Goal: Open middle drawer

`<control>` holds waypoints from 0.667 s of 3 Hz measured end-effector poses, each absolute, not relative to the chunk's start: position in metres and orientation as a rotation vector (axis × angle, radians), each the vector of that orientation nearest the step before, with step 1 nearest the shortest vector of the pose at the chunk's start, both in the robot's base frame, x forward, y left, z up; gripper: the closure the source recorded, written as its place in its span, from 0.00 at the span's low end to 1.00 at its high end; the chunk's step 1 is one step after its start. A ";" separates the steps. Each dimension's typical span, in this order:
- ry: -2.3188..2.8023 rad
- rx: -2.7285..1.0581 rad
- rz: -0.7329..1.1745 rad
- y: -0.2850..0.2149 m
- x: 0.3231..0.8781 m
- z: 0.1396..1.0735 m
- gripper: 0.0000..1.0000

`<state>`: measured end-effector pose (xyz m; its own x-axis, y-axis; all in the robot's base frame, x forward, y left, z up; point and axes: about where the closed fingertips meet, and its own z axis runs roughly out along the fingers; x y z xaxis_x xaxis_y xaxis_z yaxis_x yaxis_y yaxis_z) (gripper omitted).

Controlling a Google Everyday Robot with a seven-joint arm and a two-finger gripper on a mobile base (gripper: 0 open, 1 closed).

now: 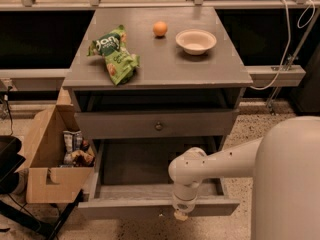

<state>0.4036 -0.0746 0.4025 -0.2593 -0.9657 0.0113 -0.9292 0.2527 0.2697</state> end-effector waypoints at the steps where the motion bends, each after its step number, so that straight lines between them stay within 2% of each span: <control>1: -2.343 1.794 -0.312 -0.075 0.404 0.403 0.74; 2: -2.343 1.794 -0.312 -0.075 0.404 0.403 0.51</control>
Offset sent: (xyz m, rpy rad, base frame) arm 0.0000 0.0000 0.0004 0.0000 0.0000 0.0000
